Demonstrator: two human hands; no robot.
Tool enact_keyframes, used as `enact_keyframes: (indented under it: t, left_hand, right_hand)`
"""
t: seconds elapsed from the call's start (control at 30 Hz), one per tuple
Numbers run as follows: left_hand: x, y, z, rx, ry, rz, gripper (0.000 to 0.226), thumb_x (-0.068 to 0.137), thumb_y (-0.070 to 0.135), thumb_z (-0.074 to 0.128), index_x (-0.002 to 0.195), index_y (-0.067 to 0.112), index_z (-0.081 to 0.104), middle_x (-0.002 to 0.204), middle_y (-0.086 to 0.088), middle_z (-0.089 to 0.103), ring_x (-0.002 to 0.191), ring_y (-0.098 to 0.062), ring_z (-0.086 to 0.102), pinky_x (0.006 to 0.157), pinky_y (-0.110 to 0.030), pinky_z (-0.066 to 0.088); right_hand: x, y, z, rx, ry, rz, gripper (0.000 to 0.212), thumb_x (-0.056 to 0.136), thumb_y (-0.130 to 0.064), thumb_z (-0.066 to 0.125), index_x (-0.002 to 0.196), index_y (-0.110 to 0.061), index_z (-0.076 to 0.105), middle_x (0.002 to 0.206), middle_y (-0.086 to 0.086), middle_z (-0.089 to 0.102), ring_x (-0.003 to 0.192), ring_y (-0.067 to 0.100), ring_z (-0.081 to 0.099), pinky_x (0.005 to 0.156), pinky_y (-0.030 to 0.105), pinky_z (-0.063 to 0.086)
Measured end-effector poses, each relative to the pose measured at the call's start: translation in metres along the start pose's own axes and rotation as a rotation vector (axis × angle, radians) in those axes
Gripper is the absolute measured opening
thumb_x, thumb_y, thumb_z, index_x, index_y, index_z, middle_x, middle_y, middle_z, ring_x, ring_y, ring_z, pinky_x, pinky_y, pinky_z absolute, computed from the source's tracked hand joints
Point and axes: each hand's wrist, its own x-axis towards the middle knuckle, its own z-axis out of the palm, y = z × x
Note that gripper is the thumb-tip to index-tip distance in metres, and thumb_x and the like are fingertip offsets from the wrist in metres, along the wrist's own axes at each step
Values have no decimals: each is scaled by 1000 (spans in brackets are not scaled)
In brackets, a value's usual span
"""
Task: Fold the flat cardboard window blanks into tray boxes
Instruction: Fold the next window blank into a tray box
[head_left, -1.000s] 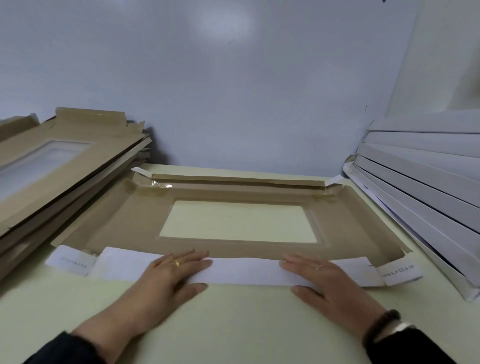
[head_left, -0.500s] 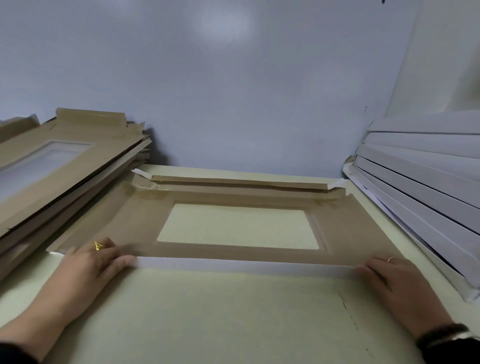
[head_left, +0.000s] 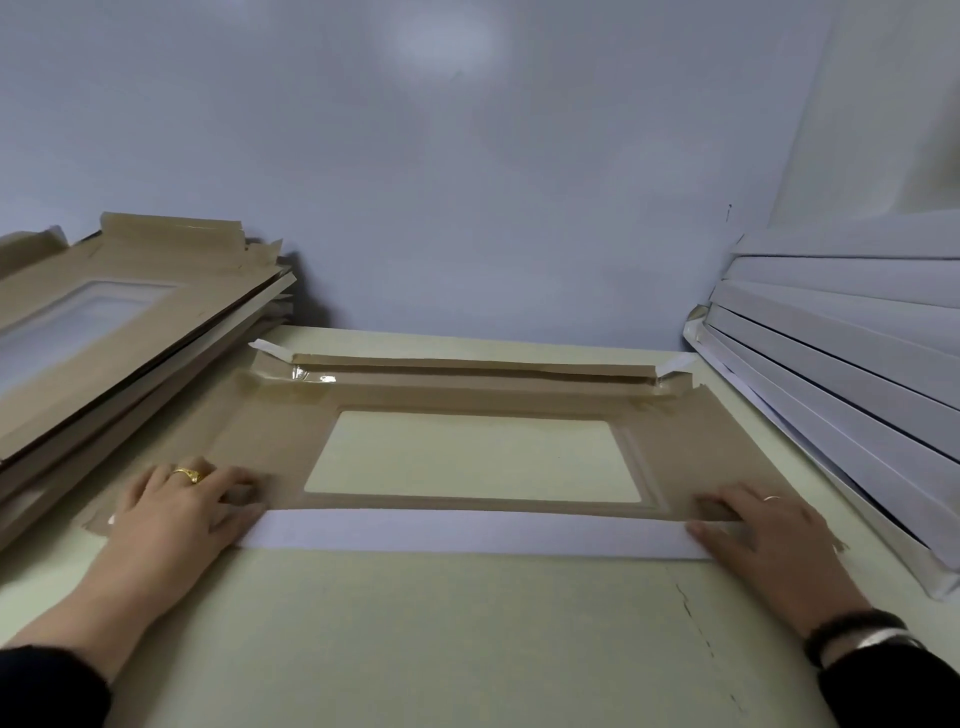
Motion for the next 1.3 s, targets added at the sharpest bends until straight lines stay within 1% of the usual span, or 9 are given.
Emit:
enact_keyframes:
  t: [0.13,0.23,0.33,0.4,0.47,0.67,0.97,1.13,1.3]
  left_hand:
    - [-12,43,11,-72,-46,230,38,84,16,41,108,12,70,113,-16,64,100,-42,60,86,-49,44]
    - [-24,94,29,-121,-175,371,56,90,48,15,137,32,41,148,2,35,139,-18,27,113,-35,14]
    - [-32,134,44,-55,-236,447,55,97,52,21,147,34,9,156,13,4,143,-5,-4,112,-26,-10]
    - [-33,142,47,-20,-270,420,58,97,52,18,148,30,3,156,13,-2,142,-5,-9,112,-27,-11]
    - [-31,136,46,-8,-302,379,56,96,54,16,147,36,2,155,16,-6,142,-6,-12,113,-29,-10]
    - [-22,92,33,55,-324,208,51,95,55,13,144,47,0,154,20,-9,143,-7,-10,114,-33,-6]
    - [-9,18,23,55,-281,-27,52,94,56,14,143,47,2,155,19,-1,143,-9,-1,114,-30,3]
    - [3,7,22,28,-237,-85,51,94,53,21,144,42,14,155,12,11,143,-14,5,113,-32,8]
    - [-2,13,19,-64,89,-51,43,91,29,52,133,17,48,144,-12,40,139,-32,22,109,-46,18]
  right_hand:
    - [-2,-35,12,-121,-67,-221,41,98,-23,36,139,-31,36,149,-9,30,137,9,24,109,23,9]
    - [-10,-85,30,-108,-179,-435,46,100,-32,26,145,-36,16,152,-20,6,141,0,3,113,24,-3]
    - [-18,-126,42,-93,-146,-553,52,92,-43,41,140,-23,39,146,-12,34,136,6,31,113,33,23]
    - [-17,-134,48,-69,-168,-580,56,95,-46,36,145,-22,29,150,-13,25,139,3,19,116,31,11]
    - [-14,-123,55,-26,-264,-541,58,97,-48,25,148,-28,9,154,-17,4,141,-1,-3,114,28,-8]
    - [-1,-70,37,-116,-289,-391,53,98,-48,20,147,-36,4,149,-25,-8,139,-4,-9,111,23,-10]
    - [-4,8,8,-98,-220,-180,48,97,-45,26,143,-37,14,150,-22,12,136,-8,6,109,18,-5]
    - [-14,2,-4,-44,34,-215,30,72,-18,78,100,-11,69,90,3,68,91,26,60,86,30,35]
    - [-17,-8,-7,78,-8,-86,13,79,-23,70,86,-14,64,67,-9,51,71,17,48,59,21,30]
